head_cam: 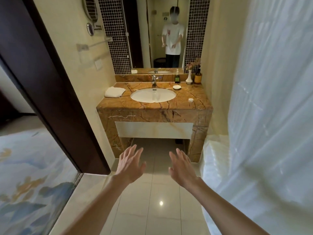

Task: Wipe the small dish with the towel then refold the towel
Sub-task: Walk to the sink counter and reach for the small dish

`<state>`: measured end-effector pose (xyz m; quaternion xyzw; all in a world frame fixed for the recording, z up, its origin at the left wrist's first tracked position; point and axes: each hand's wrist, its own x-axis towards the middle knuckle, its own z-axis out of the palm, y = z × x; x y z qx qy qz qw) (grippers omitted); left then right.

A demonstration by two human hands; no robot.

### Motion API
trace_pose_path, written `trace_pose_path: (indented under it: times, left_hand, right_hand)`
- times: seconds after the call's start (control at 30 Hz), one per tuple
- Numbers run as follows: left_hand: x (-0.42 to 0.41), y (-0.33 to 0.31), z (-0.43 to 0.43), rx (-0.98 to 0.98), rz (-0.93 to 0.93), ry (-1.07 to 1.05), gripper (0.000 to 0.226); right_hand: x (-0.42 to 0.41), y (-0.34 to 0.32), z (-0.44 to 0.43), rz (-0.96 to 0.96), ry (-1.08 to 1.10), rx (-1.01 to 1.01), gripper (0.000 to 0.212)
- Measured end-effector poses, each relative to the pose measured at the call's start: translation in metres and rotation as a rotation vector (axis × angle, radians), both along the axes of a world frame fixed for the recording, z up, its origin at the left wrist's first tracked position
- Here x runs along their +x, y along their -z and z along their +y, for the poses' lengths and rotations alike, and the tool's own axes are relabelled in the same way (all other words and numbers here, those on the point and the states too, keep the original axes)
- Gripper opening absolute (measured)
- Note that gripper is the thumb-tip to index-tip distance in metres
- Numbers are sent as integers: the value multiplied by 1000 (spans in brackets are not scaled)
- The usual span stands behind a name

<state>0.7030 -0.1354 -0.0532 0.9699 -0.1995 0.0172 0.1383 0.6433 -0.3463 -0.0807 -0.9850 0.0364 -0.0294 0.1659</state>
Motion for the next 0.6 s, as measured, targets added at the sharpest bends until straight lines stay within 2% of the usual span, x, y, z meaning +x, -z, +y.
trace_pose_path:
  times: [0.37,0.6]
  left_hand:
    - [146,-5,-41,-40,7,-15,62]
    - [278,13,-70,-28,19,1,57]
  right_hand:
    - [147,12,-36,18,-26,-33,66]
    - [271,17,-57,6,-25,-70,65]
